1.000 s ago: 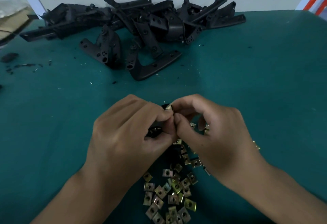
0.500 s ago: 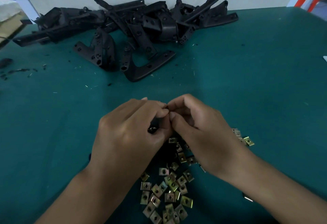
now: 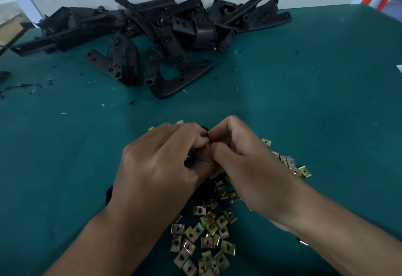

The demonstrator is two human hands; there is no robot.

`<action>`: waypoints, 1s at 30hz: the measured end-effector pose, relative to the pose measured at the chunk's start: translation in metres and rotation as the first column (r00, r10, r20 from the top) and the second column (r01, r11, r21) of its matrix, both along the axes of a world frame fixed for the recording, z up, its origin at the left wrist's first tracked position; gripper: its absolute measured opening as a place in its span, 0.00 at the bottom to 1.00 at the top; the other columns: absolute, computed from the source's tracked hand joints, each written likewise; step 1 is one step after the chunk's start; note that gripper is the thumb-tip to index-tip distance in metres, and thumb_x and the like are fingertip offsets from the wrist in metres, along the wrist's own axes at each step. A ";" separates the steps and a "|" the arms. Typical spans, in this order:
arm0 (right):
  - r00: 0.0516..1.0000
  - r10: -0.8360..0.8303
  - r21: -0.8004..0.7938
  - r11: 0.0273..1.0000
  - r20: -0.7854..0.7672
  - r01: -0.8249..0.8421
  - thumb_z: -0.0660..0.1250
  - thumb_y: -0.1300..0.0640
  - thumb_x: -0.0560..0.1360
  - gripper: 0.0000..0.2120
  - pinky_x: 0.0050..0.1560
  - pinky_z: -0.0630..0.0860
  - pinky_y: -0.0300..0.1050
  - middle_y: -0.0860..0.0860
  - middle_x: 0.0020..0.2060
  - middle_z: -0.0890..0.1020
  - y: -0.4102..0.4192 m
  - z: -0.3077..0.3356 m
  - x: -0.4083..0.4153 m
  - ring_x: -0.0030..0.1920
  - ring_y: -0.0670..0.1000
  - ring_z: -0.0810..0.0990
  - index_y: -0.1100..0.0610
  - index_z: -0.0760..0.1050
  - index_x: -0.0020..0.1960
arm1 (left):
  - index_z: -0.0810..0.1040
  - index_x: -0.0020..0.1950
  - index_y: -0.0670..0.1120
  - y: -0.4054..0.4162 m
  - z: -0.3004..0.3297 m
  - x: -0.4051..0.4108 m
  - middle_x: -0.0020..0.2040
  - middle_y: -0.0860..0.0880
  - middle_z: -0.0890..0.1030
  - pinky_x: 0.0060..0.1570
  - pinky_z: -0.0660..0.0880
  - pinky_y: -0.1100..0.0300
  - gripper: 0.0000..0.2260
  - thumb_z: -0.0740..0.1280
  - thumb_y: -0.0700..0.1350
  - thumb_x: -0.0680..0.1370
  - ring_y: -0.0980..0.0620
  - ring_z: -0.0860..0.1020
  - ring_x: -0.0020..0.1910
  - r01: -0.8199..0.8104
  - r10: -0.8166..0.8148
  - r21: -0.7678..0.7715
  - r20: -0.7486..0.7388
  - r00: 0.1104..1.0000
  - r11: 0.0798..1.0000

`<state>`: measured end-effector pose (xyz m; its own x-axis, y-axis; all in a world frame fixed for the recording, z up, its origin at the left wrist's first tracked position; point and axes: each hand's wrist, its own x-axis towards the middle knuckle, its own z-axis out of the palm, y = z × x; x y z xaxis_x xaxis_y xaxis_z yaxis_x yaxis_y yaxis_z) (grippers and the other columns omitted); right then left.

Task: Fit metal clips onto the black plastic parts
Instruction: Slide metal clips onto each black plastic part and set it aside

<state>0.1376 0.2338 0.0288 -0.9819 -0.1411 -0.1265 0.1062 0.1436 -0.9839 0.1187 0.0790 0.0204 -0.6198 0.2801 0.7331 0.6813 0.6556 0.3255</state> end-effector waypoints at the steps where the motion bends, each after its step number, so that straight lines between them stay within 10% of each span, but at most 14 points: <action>1: 1.000 -0.010 -0.001 1.000 -0.005 0.010 0.61 0.50 0.73 0.09 0.47 0.79 0.55 0.50 0.38 0.81 0.001 0.001 -0.001 0.41 0.50 0.80 0.52 0.73 0.51 | 0.84 0.40 0.39 0.000 0.001 0.000 0.42 0.49 0.86 0.43 0.77 0.63 0.06 0.76 0.39 0.75 0.53 0.84 0.41 -0.006 0.006 0.017 0.001 1.000 1.000; 12: 0.994 0.031 -0.053 0.998 -0.107 -0.037 0.64 0.59 0.82 0.05 0.47 0.78 0.39 0.47 0.47 0.85 0.008 -0.005 -0.009 0.47 0.44 0.83 0.53 0.77 0.57 | 0.84 0.46 0.45 -0.003 0.005 0.002 0.48 0.56 0.85 0.44 0.74 0.74 0.02 0.75 0.40 0.76 0.64 0.82 0.49 -0.043 0.002 0.206 0.195 0.981 0.978; 23: 0.993 0.036 -0.103 0.994 -0.113 -0.048 0.67 0.54 0.81 0.04 0.43 0.78 0.36 0.44 0.41 0.86 0.014 -0.003 -0.016 0.43 0.42 0.83 0.54 0.78 0.51 | 0.85 0.49 0.48 -0.007 0.004 0.001 0.46 0.59 0.83 0.45 0.78 0.53 0.03 0.73 0.43 0.76 0.60 0.81 0.46 -0.030 0.016 0.118 0.120 0.993 0.993; 30: 0.996 0.061 -0.171 0.983 -0.064 -0.071 0.70 0.52 0.74 0.07 0.37 0.74 0.33 0.46 0.36 0.82 0.021 0.001 -0.021 0.37 0.41 0.79 0.55 0.78 0.47 | 0.83 0.49 0.53 -0.007 0.005 0.002 0.42 0.67 0.77 0.44 0.75 0.57 0.05 0.69 0.50 0.77 0.62 0.77 0.44 -0.053 0.034 0.093 0.196 0.980 0.994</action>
<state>0.1163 0.2550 0.0295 -0.9747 -0.2204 -0.0377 0.0443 -0.0247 -0.9987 0.1205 0.0721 0.0251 -0.7626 0.1828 0.6205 0.5705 0.6422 0.5119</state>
